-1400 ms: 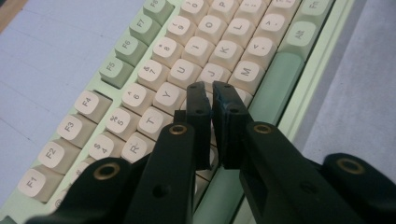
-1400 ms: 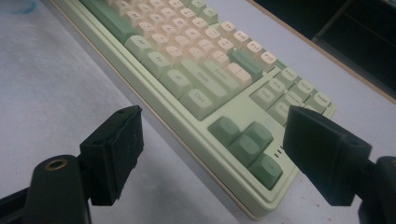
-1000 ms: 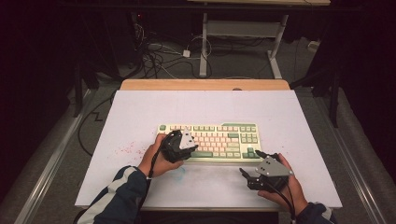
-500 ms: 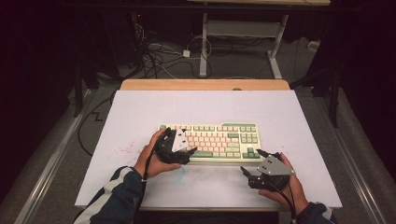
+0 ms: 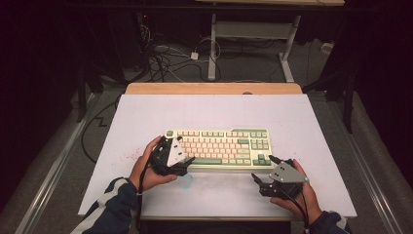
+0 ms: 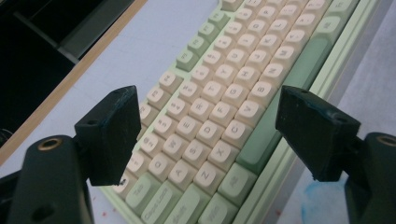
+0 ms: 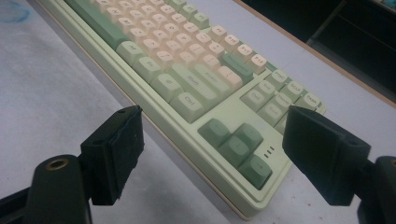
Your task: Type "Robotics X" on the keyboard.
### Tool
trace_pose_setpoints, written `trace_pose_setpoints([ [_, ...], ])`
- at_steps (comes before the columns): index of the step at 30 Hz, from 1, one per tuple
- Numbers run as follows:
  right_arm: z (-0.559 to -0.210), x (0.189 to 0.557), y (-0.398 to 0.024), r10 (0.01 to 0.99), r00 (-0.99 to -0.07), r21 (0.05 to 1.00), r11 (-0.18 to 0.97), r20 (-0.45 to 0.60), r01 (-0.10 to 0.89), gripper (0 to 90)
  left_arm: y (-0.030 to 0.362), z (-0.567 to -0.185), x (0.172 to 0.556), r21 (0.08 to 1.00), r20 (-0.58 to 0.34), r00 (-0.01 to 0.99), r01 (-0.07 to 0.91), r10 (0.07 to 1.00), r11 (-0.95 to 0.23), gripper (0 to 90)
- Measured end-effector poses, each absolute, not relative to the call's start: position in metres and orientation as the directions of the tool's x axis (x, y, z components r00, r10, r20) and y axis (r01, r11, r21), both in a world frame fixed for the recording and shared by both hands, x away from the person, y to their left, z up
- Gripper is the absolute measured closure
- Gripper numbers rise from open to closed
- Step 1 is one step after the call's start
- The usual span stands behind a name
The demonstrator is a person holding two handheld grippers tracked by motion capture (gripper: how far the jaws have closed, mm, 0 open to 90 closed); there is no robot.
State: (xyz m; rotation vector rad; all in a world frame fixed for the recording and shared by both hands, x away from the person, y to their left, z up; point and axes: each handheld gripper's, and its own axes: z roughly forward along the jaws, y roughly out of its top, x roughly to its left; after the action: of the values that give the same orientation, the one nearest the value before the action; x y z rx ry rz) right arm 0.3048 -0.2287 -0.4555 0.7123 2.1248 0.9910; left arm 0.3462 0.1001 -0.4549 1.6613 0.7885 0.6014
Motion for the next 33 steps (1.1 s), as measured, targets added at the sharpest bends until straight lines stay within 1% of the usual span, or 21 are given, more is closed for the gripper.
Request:
trace_pose_setpoints([
  [6, -0.455, 0.306, -0.229, 0.704, -0.623, 0.805, 0.561, -0.341, 0.193, 22.0, 0.117, -0.459, 0.343, 0.975, -0.02, 0.61, 0.186, 0.792, -0.119, 20.4],
  [13, -0.453, 0.305, -0.231, 0.695, -0.644, 0.818, 0.546, -0.321, 0.182, 35.4, 0.13, -0.464, 0.337, 0.973, -0.025, 0.586, 0.201, 0.81, -0.116, 19.7],
  [16, -0.451, 0.306, -0.233, 0.679, -0.673, 0.822, 0.539, -0.294, 0.185, 43.8, 0.135, -0.467, 0.334, 0.971, -0.023, 0.576, 0.209, 0.817, -0.119, 19.7],
  [21, -0.445, 0.313, -0.23, 0.677, -0.69, 0.823, 0.527, -0.257, 0.211, 67.6, 0.142, -0.472, 0.33, 0.967, -0.031, 0.559, 0.227, 0.829, -0.117, 19.7],
  [24, -0.442, 0.32, -0.225, 0.669, -0.702, 0.821, 0.528, -0.245, 0.218, 79.2, 0.147, -0.474, 0.327, 0.964, -0.039, 0.545, 0.241, 0.837, -0.112, 17.5],
  [26, -0.44, 0.323, -0.222, 0.663, -0.71, 0.829, 0.519, -0.237, 0.208, 85.3, 0.15, -0.476, 0.325, 0.963, -0.042, 0.54, 0.247, 0.841, -0.11, 17.4],
  [29, -0.437, 0.329, -0.216, 0.651, -0.722, 0.83, 0.521, -0.234, 0.201, 90.0, 0.155, -0.477, 0.322, 0.962, -0.05, 0.532, 0.254, 0.845, -0.103, 17.4],
  [33, -0.435, 0.341, -0.204, 0.632, -0.737, 0.812, 0.546, -0.238, 0.206, 90.0, 0.16, -0.48, 0.318, 0.958, -0.061, 0.52, 0.269, 0.852, -0.095, 17.3],
])
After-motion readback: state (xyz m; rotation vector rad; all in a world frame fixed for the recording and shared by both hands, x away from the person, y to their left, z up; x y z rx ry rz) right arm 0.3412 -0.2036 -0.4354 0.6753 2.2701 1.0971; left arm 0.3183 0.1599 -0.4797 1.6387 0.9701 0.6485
